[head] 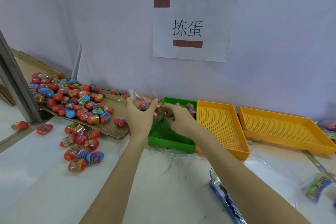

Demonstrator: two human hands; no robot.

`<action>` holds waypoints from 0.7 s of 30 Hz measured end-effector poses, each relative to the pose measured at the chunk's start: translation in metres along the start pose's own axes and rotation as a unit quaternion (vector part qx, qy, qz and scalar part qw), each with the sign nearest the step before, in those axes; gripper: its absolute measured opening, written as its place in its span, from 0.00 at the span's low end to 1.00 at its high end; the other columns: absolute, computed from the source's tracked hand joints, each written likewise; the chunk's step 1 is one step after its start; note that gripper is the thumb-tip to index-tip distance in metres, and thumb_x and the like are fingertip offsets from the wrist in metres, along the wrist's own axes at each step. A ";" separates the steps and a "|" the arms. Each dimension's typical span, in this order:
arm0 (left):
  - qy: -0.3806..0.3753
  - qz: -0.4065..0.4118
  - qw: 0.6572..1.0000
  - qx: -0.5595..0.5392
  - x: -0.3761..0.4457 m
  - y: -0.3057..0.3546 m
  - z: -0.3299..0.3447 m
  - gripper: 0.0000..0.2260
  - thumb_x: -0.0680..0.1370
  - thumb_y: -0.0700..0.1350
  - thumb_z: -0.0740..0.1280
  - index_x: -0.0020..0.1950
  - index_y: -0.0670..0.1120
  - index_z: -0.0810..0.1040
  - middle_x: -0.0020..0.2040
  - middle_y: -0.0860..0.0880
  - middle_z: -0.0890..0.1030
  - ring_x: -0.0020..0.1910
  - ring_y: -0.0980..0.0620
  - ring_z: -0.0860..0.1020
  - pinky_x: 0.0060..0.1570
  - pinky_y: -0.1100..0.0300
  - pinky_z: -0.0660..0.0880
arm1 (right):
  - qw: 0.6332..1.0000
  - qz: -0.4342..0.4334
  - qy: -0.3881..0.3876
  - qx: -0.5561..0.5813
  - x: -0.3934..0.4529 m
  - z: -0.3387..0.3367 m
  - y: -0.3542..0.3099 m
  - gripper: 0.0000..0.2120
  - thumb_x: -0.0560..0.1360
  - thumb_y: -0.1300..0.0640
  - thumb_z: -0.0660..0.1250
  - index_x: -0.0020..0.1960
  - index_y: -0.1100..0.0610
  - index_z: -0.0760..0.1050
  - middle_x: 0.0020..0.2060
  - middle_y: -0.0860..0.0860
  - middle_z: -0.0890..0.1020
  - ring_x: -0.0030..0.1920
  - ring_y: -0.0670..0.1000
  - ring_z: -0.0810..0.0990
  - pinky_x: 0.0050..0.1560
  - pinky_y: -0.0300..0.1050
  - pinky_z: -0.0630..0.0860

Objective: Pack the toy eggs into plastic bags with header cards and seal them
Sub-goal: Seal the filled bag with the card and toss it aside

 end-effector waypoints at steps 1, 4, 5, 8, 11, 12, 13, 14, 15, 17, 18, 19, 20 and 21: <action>0.011 0.001 1.000 -0.004 0.001 0.001 -0.002 0.28 0.73 0.49 0.80 0.67 0.42 0.74 0.60 0.45 0.82 0.59 0.46 0.81 0.64 0.45 0.78 | 1.000 -0.003 -0.003 -0.016 0.006 0.006 -0.002 0.25 0.79 0.66 0.69 0.74 0.56 0.72 0.68 0.54 0.79 0.69 0.57 0.76 0.71 0.53 0.72; 0.056 0.007 0.998 -0.006 0.004 0.002 -0.011 0.30 0.73 0.50 0.80 0.69 0.42 0.72 0.62 0.44 0.81 0.60 0.46 0.80 0.64 0.44 0.77 | 0.999 0.002 0.010 -0.050 0.016 0.020 -0.002 0.27 0.75 0.63 0.74 0.72 0.58 0.72 0.69 0.56 0.76 0.68 0.60 0.74 0.71 0.56 0.71; 0.064 0.009 0.998 -0.007 0.005 0.002 -0.012 0.30 0.73 0.50 0.80 0.69 0.42 0.72 0.62 0.45 0.81 0.60 0.47 0.80 0.65 0.45 0.77 | 0.998 0.003 0.020 -0.064 0.018 0.023 -0.001 0.26 0.76 0.62 0.74 0.71 0.59 0.72 0.68 0.56 0.75 0.68 0.60 0.74 0.71 0.57 0.70; 0.068 0.004 0.998 -0.011 0.006 0.002 -0.014 0.26 0.73 0.51 0.81 0.64 0.46 0.72 0.54 0.53 0.80 0.51 0.61 0.80 0.59 0.50 0.80 | 0.995 0.009 0.071 -0.068 0.016 0.022 -0.001 0.18 0.77 0.62 0.72 0.66 0.59 0.76 0.64 0.55 0.79 0.65 0.58 0.76 0.69 0.53 0.73; 0.057 -0.005 0.998 -0.023 0.009 -0.001 -0.011 0.27 0.72 0.51 0.81 0.64 0.45 0.73 0.56 0.50 0.81 0.56 0.54 0.81 0.62 0.47 0.79 | 0.988 0.035 0.150 0.022 -0.001 0.002 0.008 0.16 0.78 0.61 0.73 0.63 0.57 0.74 0.58 0.53 0.82 0.60 0.53 0.79 0.59 0.42 0.75; 0.046 -0.008 0.999 -0.028 0.009 -0.001 -0.009 0.30 0.72 0.51 0.81 0.68 0.44 0.73 0.60 0.47 0.81 0.59 0.49 0.81 0.65 0.45 0.78 | 0.983 0.039 0.171 0.053 -0.011 -0.008 0.012 0.16 0.77 0.60 0.74 0.62 0.56 0.74 0.56 0.51 0.82 0.57 0.50 0.80 0.56 0.38 0.74; 0.028 -0.008 0.999 -0.031 0.009 -0.001 -0.005 0.33 0.72 0.52 0.81 0.71 0.43 0.72 0.63 0.45 0.81 0.62 0.46 0.80 0.66 0.44 0.77 | 0.978 0.035 0.191 0.077 -0.023 -0.017 0.015 0.15 0.77 0.58 0.75 0.61 0.54 0.75 0.54 0.49 0.82 0.55 0.47 0.80 0.54 0.34 0.74; 0.001 -0.004 0.999 -0.033 0.007 0.000 0.000 0.35 0.72 0.51 0.81 0.73 0.43 0.71 0.65 0.44 0.80 0.64 0.45 0.80 0.67 0.44 0.76 | 0.973 0.023 0.209 0.098 -0.037 -0.027 0.019 0.15 0.77 0.56 0.76 0.60 0.52 0.75 0.51 0.46 0.83 0.51 0.43 0.81 0.50 0.30 0.74; -0.035 0.006 0.999 -0.031 0.005 0.003 0.007 0.34 0.72 0.51 0.81 0.73 0.44 0.72 0.64 0.44 0.81 0.64 0.45 0.80 0.67 0.43 0.76 | 0.966 0.007 0.230 0.118 -0.051 -0.035 0.021 0.14 0.77 0.53 0.76 0.58 0.50 0.74 0.48 0.44 0.83 0.46 0.40 0.81 0.45 0.29 0.74; -0.127 0.035 0.991 -0.014 -0.005 0.009 0.024 0.26 0.74 0.48 0.80 0.67 0.47 0.74 0.58 0.46 0.84 0.59 0.48 0.83 0.64 0.43 0.78 | 0.949 -0.014 0.267 0.169 -0.081 -0.050 0.027 0.12 0.78 0.49 0.73 0.57 0.47 0.72 0.38 0.44 0.82 0.36 0.41 0.79 0.36 0.33 0.73; -0.177 0.048 0.983 -0.004 -0.011 0.012 0.033 0.23 0.74 0.47 0.80 0.64 0.49 0.74 0.55 0.48 0.85 0.57 0.50 0.84 0.62 0.44 0.79 | 0.941 -0.012 0.279 0.190 -0.093 -0.055 0.032 0.11 0.79 0.47 0.71 0.57 0.46 0.71 0.34 0.46 0.80 0.32 0.43 0.77 0.33 0.37 0.72; -0.222 0.063 0.973 0.007 -0.020 0.015 0.041 0.21 0.74 0.47 0.79 0.62 0.50 0.74 0.52 0.50 0.87 0.55 0.54 0.84 0.61 0.49 0.80 | 0.936 -0.003 0.287 0.203 -0.104 -0.058 0.037 0.11 0.79 0.46 0.70 0.57 0.46 0.71 0.33 0.48 0.79 0.32 0.46 0.76 0.33 0.40 0.73; -0.256 0.083 0.963 0.022 -0.028 0.017 0.048 0.21 0.74 0.48 0.79 0.62 0.52 0.73 0.50 0.52 0.87 0.54 0.59 0.83 0.60 0.56 0.80 | 0.933 0.007 0.293 0.208 -0.113 -0.062 0.042 0.11 0.79 0.46 0.70 0.57 0.46 0.71 0.34 0.49 0.79 0.33 0.48 0.77 0.34 0.42 0.74; -0.281 0.102 0.954 0.035 -0.036 0.020 0.053 0.21 0.75 0.48 0.79 0.62 0.53 0.72 0.49 0.55 0.88 0.53 0.63 0.83 0.59 0.61 0.78 | 0.929 0.016 0.300 0.214 -0.119 -0.066 0.047 0.10 0.79 0.47 0.70 0.57 0.48 0.72 0.35 0.49 0.80 0.35 0.49 0.78 0.36 0.43 0.75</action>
Point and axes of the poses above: each hand's wrist, its own x-axis towards the middle knuckle, its own z-axis out of the palm, y = z × x, the point moved 6 cm from there along x, towards the middle knuckle
